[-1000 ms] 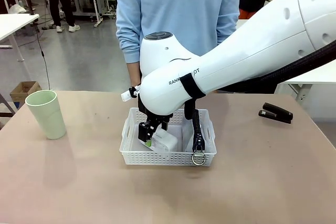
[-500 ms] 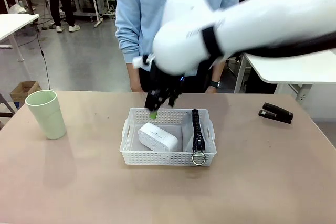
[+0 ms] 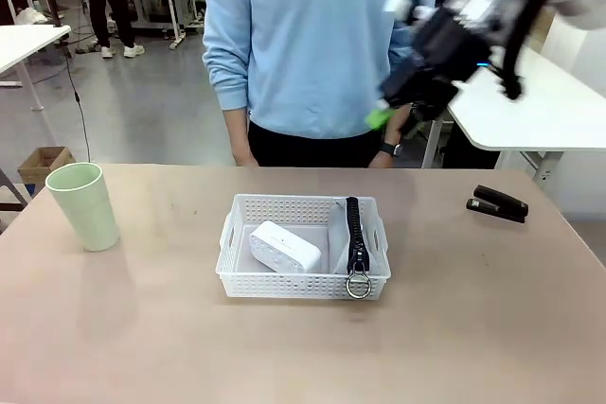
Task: Efficiently arrange items inside the basket to fit them all.
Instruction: Pick up the Digital clock and place it inside the Organizing basket.
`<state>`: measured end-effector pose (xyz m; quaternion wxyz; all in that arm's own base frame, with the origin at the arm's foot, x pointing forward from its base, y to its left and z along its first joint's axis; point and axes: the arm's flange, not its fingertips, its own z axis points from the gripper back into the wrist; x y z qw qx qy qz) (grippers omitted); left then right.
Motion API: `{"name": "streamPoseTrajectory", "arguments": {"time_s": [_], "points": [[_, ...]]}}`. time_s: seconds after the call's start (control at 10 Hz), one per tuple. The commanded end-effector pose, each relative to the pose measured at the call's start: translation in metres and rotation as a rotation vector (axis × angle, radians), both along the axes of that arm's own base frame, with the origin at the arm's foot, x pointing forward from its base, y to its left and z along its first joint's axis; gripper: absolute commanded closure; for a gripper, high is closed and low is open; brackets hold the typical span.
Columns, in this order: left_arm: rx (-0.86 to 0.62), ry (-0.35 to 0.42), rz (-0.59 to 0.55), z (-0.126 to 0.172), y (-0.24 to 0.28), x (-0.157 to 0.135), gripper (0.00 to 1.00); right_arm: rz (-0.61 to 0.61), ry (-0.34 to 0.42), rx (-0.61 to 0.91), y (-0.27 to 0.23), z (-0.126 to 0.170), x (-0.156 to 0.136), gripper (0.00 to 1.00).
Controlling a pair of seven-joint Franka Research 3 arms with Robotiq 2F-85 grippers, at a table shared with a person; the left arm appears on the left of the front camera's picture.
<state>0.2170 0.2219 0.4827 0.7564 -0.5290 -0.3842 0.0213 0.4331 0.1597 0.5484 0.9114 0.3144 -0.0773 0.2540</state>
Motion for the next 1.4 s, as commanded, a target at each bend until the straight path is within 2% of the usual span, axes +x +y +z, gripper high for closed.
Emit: {"name": "streamPoseTrajectory", "arguments": {"time_s": [0.0, 0.2, 0.4, 0.6, 0.7, 0.8, 0.9, 1.3], "points": [[-0.005, -0.025, -0.003, 0.002, -0.001, 0.000, 0.00, -0.103, 0.076, 0.228, -0.085, -0.026, -0.024, 0.00], [-0.005, -0.025, -0.003, 0.002, -0.001, 0.000, 0.00, -0.242, 0.119, 0.455, -0.174, -0.056, -0.059, 0.00], [-0.005, -0.025, -0.003, 0.002, -0.001, 0.000, 0.00, -0.414, 0.185, 0.607, -0.246, -0.103, -0.108, 0.00], [-0.005, -0.025, -0.003, 0.002, -0.001, 0.000, 0.00, -0.522, 0.239, 0.693, -0.275, -0.149, -0.147, 0.00], [-0.005, -0.025, -0.003, 0.002, -0.001, 0.000, 0.00, -0.549, 0.276, 0.726, -0.278, -0.168, -0.158, 0.00], [-0.005, -0.025, -0.003, 0.002, -0.001, 0.000, 0.00, -0.532, 0.277, 0.699, -0.266, -0.181, -0.160, 0.00], [-0.005, -0.025, -0.003, 0.002, -0.001, 0.000, 0.00, -0.549, 0.280, 0.678, -0.305, -0.146, -0.138, 0.00], [-0.005, -0.025, -0.003, 0.002, -0.001, 0.000, 0.00, -0.549, 0.280, 0.678, -0.305, -0.146, -0.138, 0.00]]}}
